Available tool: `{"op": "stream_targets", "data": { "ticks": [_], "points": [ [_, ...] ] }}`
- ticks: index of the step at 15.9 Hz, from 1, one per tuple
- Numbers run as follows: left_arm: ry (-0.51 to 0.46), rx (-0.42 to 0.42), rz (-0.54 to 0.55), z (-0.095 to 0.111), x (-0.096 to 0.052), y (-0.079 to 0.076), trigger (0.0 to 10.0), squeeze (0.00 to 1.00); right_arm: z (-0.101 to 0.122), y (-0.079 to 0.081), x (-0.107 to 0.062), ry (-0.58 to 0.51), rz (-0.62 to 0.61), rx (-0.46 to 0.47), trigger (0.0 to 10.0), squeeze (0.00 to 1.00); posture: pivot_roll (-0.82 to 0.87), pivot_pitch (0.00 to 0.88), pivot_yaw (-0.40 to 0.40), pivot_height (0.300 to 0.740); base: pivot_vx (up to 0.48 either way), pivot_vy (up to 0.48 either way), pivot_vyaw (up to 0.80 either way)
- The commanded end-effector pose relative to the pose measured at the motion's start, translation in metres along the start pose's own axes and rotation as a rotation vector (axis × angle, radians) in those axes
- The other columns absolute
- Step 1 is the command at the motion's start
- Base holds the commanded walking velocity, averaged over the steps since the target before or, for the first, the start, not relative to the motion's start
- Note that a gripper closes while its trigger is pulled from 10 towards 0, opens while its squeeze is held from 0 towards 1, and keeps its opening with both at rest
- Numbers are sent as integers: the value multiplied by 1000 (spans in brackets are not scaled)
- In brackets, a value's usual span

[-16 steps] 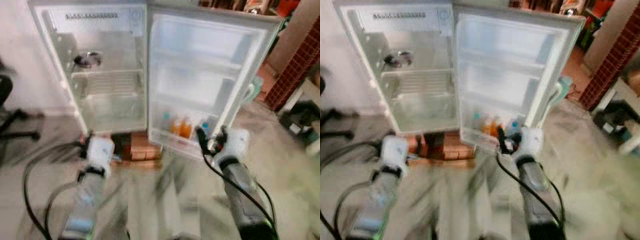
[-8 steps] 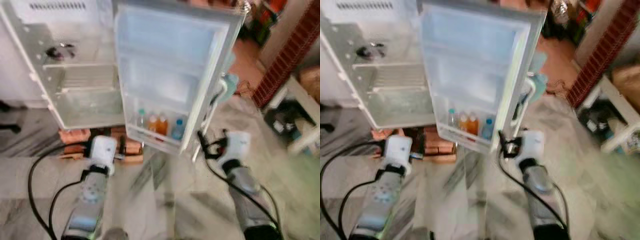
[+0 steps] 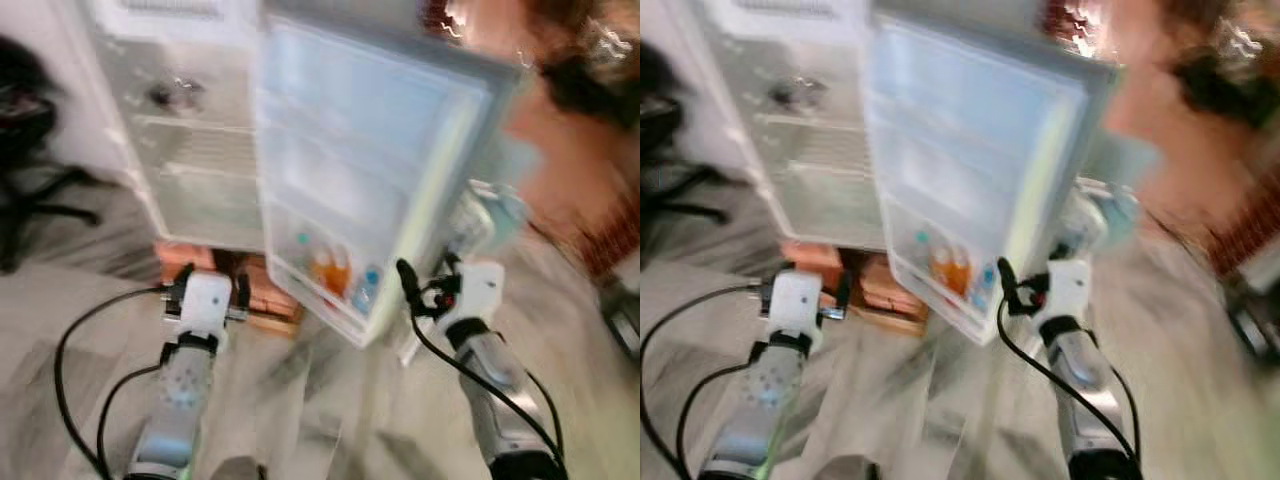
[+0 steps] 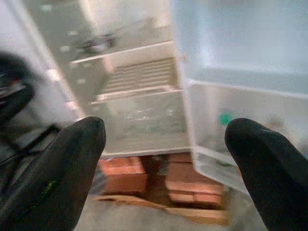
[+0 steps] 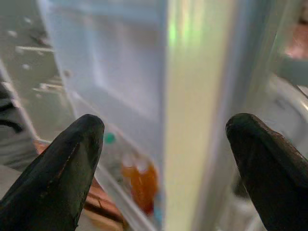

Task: Restocking fridge

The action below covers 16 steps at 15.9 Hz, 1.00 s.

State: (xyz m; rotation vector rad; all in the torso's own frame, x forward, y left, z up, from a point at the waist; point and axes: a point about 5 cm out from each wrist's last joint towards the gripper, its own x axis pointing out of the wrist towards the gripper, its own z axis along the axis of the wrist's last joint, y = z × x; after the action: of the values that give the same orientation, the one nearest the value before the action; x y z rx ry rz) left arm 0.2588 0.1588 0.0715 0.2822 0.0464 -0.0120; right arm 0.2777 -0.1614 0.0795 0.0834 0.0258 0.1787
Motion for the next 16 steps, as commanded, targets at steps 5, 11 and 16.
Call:
{"op": "stream_targets", "data": {
  "ticks": [5, 11, 16],
  "points": [
    [9, -12, 24, -2, 0, 6, 10000, 0, 5, 7, 5, -24, 9, 4, 10000, 0, 119, 60, -59, 740, 380, -289, 315],
    [3, -24, 7, -1, -3, 1, 10000, 0, -9, 19, -19, 85, 277, 186, 10000, 0, 122, 55, -70, 740, 0, 0, 0],
    [1, -21, -18, -2, -4, -3, 10000, 0, -36, 11, -78, 446, 767, 132, 10000, 0, 121, 58, -62, 740, 0, -52, 0]
  ]
}}
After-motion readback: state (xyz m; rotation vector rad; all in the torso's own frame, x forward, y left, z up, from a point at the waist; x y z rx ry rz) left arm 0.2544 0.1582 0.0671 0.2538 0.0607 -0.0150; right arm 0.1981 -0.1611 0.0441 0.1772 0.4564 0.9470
